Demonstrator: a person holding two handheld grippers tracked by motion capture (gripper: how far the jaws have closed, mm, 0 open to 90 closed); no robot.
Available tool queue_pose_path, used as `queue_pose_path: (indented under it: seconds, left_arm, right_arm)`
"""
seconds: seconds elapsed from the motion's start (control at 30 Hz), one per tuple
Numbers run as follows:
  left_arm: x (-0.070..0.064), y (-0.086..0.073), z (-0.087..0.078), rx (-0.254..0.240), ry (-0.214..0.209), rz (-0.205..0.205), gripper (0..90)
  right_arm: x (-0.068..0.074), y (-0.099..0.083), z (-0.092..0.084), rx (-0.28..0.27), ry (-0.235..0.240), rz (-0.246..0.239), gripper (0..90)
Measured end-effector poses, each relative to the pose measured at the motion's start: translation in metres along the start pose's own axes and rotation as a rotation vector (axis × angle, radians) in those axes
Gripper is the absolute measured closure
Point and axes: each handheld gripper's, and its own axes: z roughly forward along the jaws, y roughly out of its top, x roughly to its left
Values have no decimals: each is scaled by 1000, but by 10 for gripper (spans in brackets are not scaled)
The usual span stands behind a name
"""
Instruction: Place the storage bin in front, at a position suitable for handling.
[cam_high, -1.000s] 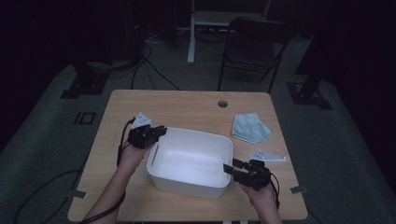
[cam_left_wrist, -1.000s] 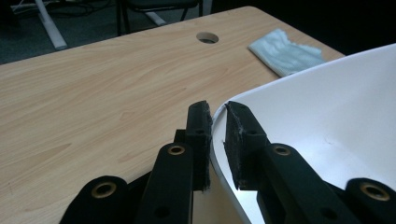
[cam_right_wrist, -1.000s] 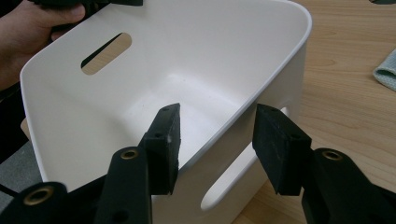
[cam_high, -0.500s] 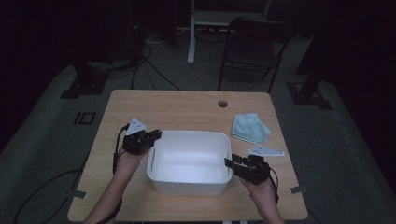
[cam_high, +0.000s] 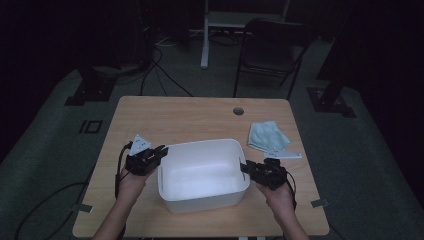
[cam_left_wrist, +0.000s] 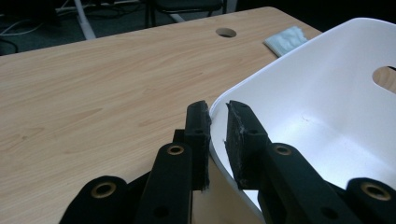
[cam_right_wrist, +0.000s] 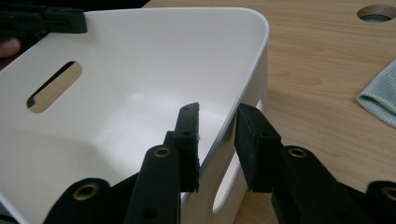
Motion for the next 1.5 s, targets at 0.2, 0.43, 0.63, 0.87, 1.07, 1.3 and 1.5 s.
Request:
queue_pose_path:
  seconds: [0.2, 0.43, 0.63, 0.87, 1.07, 1.3, 1.5]
  left_arm:
    - [-6, -5, -5, -12, 24, -17, 783]
    - [-13, -8, -10, -17, 39, -27, 764]
    - [-22, -12, -14, -31, 41, -27, 736]
    - [-25, -16, -5, -19, 51, -18, 686]
    - [-25, -15, -4, -32, 86, -34, 778]
    - [-26, -15, -3, -39, 99, -45, 801]
    - [-28, -15, -3, -45, 110, -50, 800]
  right_arm:
    - [-5, 7, 6, 11, -10, -4, 737]
    - [-12, 18, 13, 28, -29, -15, 776]
    - [-19, 24, 18, 13, -61, -8, 814]
    - [-19, 24, 19, 4, -67, -9, 820]
    - [-19, 23, 18, -1, -64, -7, 821]
    - [-18, 20, 14, -4, -39, 8, 804]
    - [-20, 18, 10, -10, -17, 21, 793]
